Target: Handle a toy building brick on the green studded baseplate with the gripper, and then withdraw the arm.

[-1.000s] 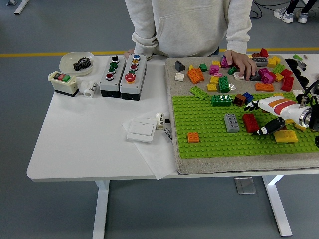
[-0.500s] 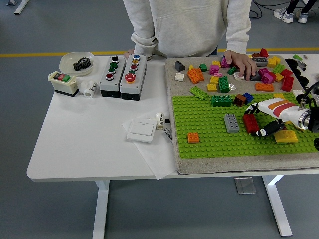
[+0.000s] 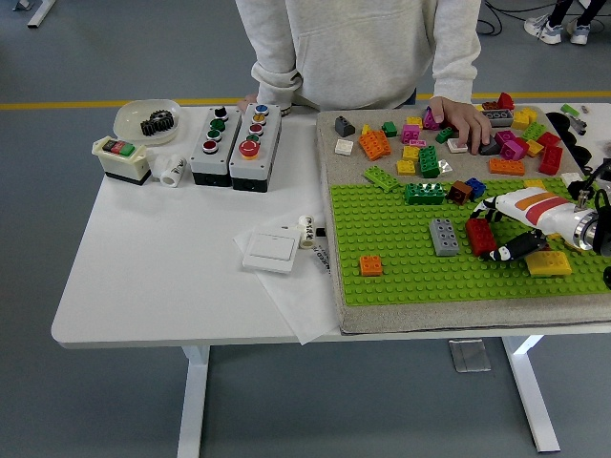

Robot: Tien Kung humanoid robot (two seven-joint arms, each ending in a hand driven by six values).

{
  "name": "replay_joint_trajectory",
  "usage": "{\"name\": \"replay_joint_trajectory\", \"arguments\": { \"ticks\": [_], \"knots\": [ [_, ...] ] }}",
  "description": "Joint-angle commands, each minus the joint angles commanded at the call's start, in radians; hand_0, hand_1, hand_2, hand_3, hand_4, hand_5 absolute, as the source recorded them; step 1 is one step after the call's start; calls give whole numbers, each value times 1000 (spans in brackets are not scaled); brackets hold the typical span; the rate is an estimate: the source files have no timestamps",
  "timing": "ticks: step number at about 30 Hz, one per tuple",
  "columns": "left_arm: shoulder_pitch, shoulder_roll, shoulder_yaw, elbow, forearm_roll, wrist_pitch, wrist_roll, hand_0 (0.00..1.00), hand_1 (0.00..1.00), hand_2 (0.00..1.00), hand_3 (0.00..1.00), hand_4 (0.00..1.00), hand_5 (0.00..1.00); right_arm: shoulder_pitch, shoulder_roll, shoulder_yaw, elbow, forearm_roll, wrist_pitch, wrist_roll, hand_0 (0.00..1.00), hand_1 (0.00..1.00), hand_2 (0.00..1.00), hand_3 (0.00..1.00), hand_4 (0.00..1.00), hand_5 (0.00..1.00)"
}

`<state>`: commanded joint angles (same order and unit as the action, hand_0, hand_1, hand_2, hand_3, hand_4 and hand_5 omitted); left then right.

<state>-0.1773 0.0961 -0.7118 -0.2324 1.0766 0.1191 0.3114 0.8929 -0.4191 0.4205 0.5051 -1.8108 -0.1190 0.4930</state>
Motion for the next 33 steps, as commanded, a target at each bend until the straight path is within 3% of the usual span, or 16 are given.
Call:
{"name": "replay_joint_trajectory", "arguments": {
  "ticks": [8,22,33],
  "knots": [
    [1,0,0,1,-2,0,0,733,730,739,602,671,604,1,-8,4,15,-6,-5,5,618,555,569,556,796,427],
    [8,0,0,3,-6,1,-3,731,730,739,602,671,603,-43,-92,53,164,-112,-10,-11,613,550,565,554,786,428],
    [13,-1,-3,4,-1,-1,-2,734,731,738,602,672,604,-93,-133,82,237,-146,6,-29,617,552,566,551,768,440]
  ]
}}
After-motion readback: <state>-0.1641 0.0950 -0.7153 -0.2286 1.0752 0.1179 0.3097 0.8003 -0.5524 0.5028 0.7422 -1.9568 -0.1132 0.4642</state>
